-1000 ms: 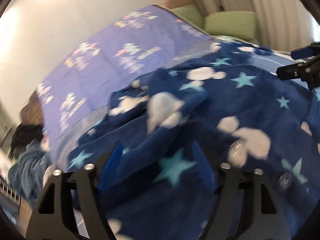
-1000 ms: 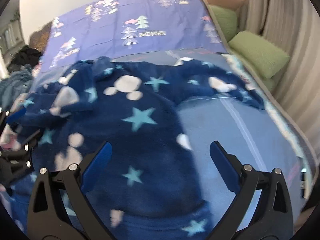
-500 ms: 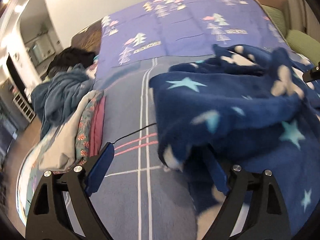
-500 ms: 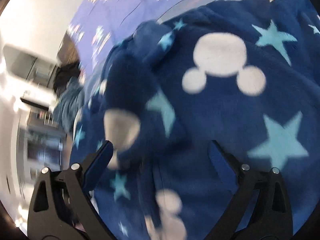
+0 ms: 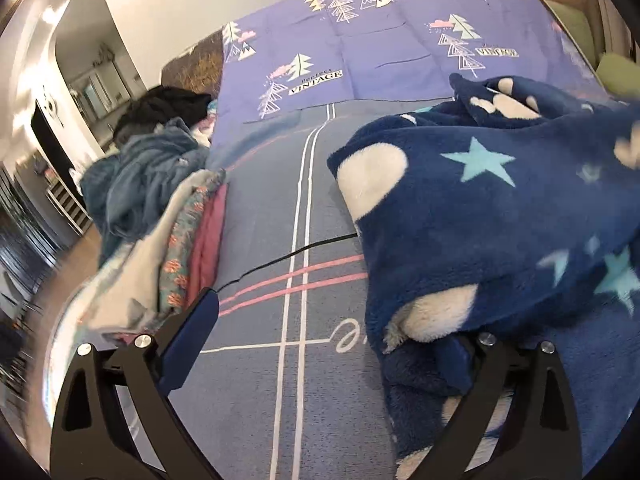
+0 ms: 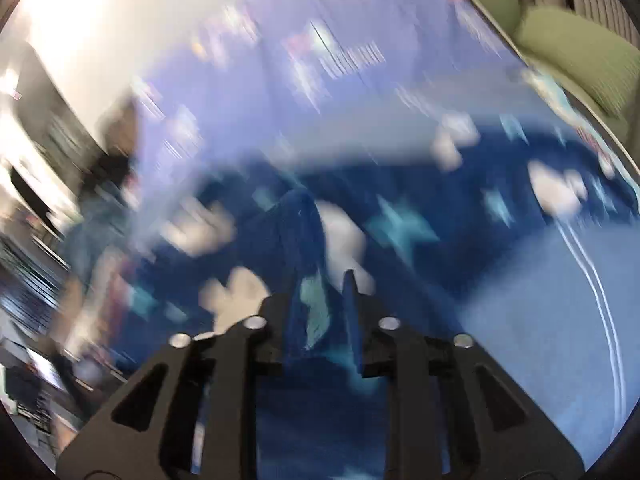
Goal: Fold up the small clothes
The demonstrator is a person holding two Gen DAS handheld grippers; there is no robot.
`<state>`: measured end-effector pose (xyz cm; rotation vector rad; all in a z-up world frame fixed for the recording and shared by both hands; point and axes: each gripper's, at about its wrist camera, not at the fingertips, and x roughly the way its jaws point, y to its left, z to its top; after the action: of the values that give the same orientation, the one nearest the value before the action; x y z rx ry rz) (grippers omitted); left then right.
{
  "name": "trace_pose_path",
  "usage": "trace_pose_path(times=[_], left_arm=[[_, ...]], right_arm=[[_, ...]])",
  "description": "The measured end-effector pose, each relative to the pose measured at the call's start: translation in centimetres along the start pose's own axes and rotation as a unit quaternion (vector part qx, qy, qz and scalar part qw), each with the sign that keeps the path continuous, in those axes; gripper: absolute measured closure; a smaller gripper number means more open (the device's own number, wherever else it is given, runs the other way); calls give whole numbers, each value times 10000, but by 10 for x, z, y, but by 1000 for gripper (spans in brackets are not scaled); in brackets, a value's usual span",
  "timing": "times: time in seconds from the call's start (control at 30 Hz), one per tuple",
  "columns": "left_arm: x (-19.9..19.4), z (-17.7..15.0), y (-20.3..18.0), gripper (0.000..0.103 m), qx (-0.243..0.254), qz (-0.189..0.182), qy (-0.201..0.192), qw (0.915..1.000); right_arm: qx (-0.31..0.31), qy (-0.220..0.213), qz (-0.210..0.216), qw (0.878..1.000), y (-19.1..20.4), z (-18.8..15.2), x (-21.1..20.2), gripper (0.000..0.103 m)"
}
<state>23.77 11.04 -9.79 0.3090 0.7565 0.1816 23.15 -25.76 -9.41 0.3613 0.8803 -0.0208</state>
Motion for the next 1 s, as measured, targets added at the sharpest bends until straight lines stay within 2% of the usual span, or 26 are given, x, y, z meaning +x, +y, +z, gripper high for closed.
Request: trace_pose_path(times=[0.07, 0.1, 0.17, 0.2, 0.3, 0.33, 0.37, 0.43, 0.47, 0.53, 0.6, 0.67, 0.73, 0.77, 0.8, 0.83, 0.9, 0.93, 0.97, 1.0], left_arm=[[-2, 0, 0, 6, 5, 21, -7, 10000], [-3, 0, 1, 6, -3, -15, -2, 10000], [-4, -1, 3, 6, -6, -74, 8, 10000], [-4, -2, 4, 6, -9, -94, 6, 10000], [-7, -3, 6, 6, -26, -174, -23, 9998], [-9, -4, 8, 6, -46, -242, -31, 9997], [-12, -4, 11, 6, -95, -395, -45, 9992], [-20, -4, 21, 6, -316, -996, -47, 9945], [-24, -4, 31, 6, -568, -1471, -46, 9875], [-33, 2, 51, 6, -1096, -2146, -186, 9704], [-33, 12, 61, 6, -1333, -2226, -307, 9653], [-17, 28, 64, 6, -1411, -2195, -260, 9650], [15, 41, 66, 6, -1545, -2234, -34, 9624], [35, 45, 67, 6, -1667, -2277, 107, 9593], [59, 50, 68, 6, -1810, -2447, 308, 9520], [77, 52, 69, 11, -1975, -2609, 473, 9438], [109, 54, 69, 25, -2431, -3037, 728, 9184], [121, 56, 69, 38, -2715, -3223, 718, 9040], [123, 59, 69, 79, -2807, -3317, 632, 8984], [126, 63, 67, 90, -2849, -3520, 637, 8893]], right_arm=[[362, 361, 70, 9987, -24, -7, 11, 67], [571, 364, 241, 9974, -32, -7, 11, 68], [742, 361, 587, 9949, -35, -1, 7, 50], [677, 337, 738, 9944, -31, 6, 8, 36], [259, 78, 502, 9984, -14, 15, 10, 29], [55, 76, 580, 9983, -6, 15, 14, 27], [-79, 128, 611, 9980, -6, 16, 17, 27], [-348, 268, 595, 9973, 6, 19, 29, 27], [-364, 314, 585, 9971, 9, 18, 36, 27], [-318, 459, 475, 9973, 16, 24, 51, 27], [-294, 499, 370, 9976, 22, 28, 62, 26], [-402, 435, 251, 9979, 23, 27, 65, 27], [-629, 370, 192, 9971, 33, 30, 67, 40], [-698, 379, 180, 9967, 36, 29, 68, 41], [-734, 379, 141, 9965, 38, 29, 69, 41], [-745, 366, 122, 9965, 39, 29, 69, 41], [-720, 371, 130, 9966, 37, 31, 69, 43], [-700, 373, 133, 9968, 37, 31, 70, 47], [-671, 373, 117, 9970, 35, 33, 72, 50], [-670, 370, 97, 9970, 34, 33, 73, 60]])
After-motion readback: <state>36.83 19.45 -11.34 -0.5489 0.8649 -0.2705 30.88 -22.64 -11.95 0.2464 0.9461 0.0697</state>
